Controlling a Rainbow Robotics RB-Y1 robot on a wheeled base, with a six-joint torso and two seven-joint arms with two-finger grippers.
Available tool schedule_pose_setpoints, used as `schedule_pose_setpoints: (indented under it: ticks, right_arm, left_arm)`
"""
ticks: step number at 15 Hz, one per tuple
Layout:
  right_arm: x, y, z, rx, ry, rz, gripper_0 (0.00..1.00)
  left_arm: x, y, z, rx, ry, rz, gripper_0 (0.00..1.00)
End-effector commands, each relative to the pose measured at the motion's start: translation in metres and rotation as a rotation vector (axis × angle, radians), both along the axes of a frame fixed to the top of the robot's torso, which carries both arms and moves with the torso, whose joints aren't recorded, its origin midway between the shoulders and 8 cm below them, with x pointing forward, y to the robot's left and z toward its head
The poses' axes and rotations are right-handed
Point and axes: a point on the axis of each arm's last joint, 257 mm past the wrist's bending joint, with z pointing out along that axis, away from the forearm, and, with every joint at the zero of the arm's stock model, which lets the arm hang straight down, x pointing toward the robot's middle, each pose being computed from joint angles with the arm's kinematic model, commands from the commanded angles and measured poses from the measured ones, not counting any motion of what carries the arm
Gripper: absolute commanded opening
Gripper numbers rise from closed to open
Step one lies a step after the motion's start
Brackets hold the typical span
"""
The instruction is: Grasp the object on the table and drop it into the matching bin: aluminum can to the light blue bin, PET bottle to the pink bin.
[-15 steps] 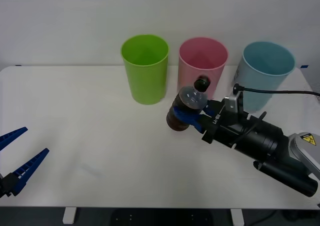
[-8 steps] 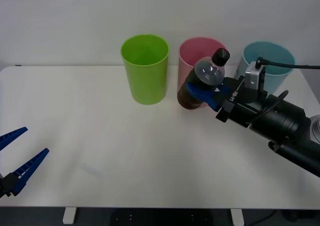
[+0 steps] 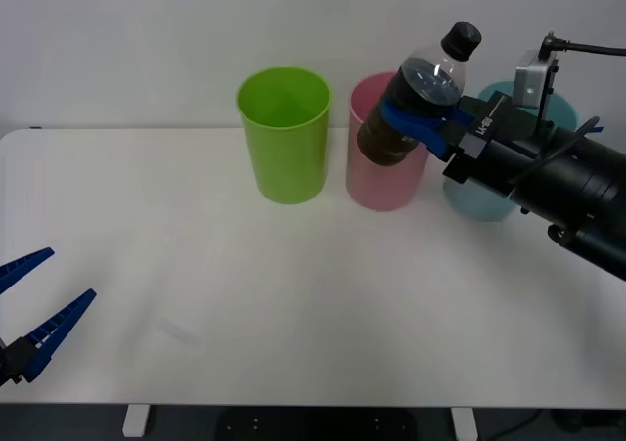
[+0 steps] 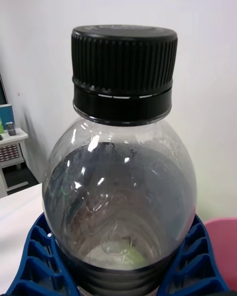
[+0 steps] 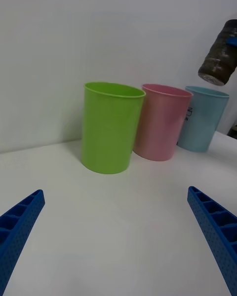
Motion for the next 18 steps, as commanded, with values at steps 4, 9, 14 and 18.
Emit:
schedule_pose_setpoints:
  ticks: [4,9,14,18]
  right_arm:
    - [0.035,-0.015,0.027,-0.013,-0.035,-0.062,0.00]
    - [0.078,-0.022,0.024,-0.070,-0.041,-0.113,0.00]
    - [0.110,-0.025,0.018,-0.125,-0.041,-0.149,0.00]
    - [0.130,-0.027,0.018,-0.159,-0.042,-0.172,0.00]
  left_arm:
    - [0.000,0.000,0.000,0.000,0.000,0.000,1.00]
    - [0.000,0.000,0.000,0.000,0.000,0.000,1.00]
    - [0.000,0.000,0.000,0.000,0.000,0.000,1.00]
    - [0.000,0.000,0.000,0.000,0.000,0.000,1.00]
